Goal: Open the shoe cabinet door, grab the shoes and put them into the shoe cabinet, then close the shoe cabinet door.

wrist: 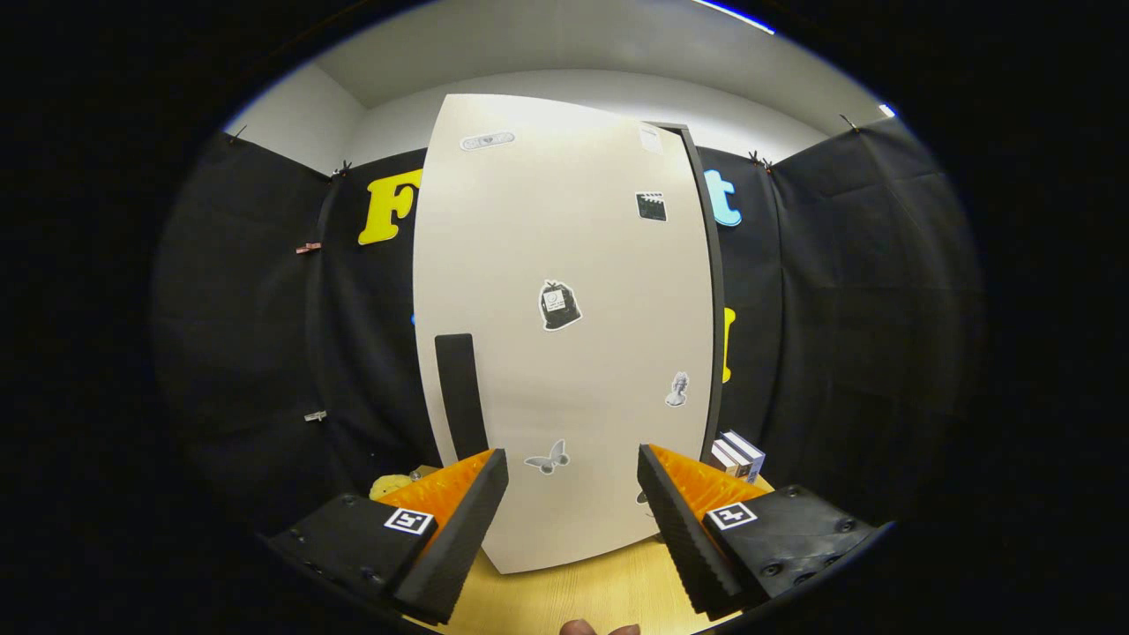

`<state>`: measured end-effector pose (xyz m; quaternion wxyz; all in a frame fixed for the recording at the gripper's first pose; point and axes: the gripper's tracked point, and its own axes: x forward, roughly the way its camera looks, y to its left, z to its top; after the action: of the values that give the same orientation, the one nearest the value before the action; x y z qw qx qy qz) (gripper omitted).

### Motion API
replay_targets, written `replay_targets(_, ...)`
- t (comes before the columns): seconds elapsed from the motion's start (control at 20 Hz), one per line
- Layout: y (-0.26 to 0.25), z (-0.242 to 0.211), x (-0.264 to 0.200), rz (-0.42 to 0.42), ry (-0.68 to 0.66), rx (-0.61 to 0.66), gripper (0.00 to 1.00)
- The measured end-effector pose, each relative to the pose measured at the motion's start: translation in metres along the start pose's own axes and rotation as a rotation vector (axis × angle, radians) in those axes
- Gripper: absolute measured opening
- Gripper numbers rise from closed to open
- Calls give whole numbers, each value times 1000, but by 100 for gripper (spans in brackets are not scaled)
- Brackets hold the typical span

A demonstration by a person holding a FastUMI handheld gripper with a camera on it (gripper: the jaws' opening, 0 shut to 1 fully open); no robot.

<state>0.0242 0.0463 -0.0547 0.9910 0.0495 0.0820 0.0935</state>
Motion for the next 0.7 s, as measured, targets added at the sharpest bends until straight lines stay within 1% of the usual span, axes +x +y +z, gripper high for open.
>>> replay_targets(0.7,-13,-8,4,-29,6,4,96)
